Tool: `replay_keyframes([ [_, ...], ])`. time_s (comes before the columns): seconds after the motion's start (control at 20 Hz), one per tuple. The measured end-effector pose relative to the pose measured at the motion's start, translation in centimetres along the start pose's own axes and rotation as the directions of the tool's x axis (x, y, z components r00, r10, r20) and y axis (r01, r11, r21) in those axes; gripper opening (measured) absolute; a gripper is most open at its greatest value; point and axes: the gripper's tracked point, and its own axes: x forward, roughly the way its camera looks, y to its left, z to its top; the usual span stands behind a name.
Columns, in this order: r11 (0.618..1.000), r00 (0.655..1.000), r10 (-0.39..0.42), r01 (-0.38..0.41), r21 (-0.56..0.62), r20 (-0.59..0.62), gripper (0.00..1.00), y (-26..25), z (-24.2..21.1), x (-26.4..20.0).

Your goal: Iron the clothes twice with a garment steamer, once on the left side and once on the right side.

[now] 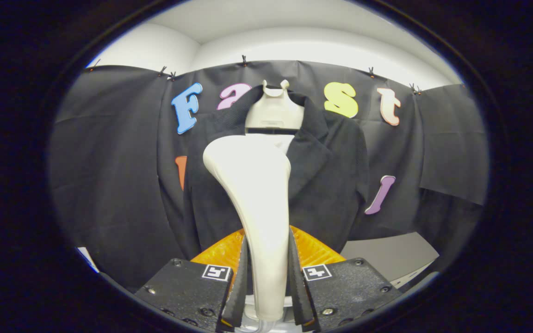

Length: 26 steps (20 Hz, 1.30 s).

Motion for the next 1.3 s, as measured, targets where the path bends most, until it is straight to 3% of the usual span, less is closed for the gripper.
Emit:
replay_keyframes([
  [0.15, 1.000, 1.000, 0.019, -0.019, -0.011, 0.020, 0.43, 2.6, 2.1, 1.3],
  [0.5, 0.998, 1.000, -0.026, 0.026, -0.050, 0.007, 0.43, 5.8, 4.2, 5.9],
  [0.95, 0.982, 0.991, -0.131, 0.130, -0.135, -0.001, 0.43, 6.8, 3.7, 10.1],
  [1.3, 0.974, 0.988, -0.148, 0.138, -0.181, -0.042, 0.43, 7.5, 0.1, 10.2],
])
